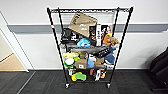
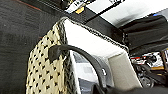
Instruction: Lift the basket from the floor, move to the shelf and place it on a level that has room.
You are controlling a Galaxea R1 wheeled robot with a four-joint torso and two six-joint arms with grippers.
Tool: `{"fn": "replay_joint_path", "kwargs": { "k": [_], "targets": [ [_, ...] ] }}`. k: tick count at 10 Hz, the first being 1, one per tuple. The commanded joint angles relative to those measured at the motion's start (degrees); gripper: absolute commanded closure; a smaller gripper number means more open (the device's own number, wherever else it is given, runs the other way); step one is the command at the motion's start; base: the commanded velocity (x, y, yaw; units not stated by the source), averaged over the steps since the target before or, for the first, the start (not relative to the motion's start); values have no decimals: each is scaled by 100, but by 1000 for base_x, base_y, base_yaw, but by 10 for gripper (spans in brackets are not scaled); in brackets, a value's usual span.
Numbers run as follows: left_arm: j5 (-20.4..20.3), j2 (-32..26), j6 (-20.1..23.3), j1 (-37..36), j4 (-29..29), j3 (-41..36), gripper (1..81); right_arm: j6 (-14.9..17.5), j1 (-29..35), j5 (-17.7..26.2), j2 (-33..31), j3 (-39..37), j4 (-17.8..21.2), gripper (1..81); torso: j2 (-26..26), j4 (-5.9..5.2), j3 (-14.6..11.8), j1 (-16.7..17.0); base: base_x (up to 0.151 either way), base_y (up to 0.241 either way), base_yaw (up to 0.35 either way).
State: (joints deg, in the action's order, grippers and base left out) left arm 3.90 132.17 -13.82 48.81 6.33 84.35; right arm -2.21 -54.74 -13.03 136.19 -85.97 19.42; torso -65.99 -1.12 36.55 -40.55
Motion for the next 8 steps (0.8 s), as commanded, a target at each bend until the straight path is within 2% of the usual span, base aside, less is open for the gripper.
{"fn": "replay_joint_path", "kwargs": {
  "k": [1,3,5,8],
  "targets": [
    [-452,-445,-50,-411,97,-814,811,10,406,-6,-432,811,-79,811,553,0,0,356,0,0,0],
    [-460,-568,-50,-403,88,-990,811,19,388,-200,-652,1161,-79,811,951,0,0,612,0,0,0],
    [-460,-507,-50,-411,88,-1096,811,27,406,-200,-740,1303,-87,811,1329,0,-385,859,0,0,0],
    [-452,-533,-41,-403,97,-1175,811,36,379,-209,-810,1382,-87,811,1860,0,-676,1202,0,0,0]
  ]
}}
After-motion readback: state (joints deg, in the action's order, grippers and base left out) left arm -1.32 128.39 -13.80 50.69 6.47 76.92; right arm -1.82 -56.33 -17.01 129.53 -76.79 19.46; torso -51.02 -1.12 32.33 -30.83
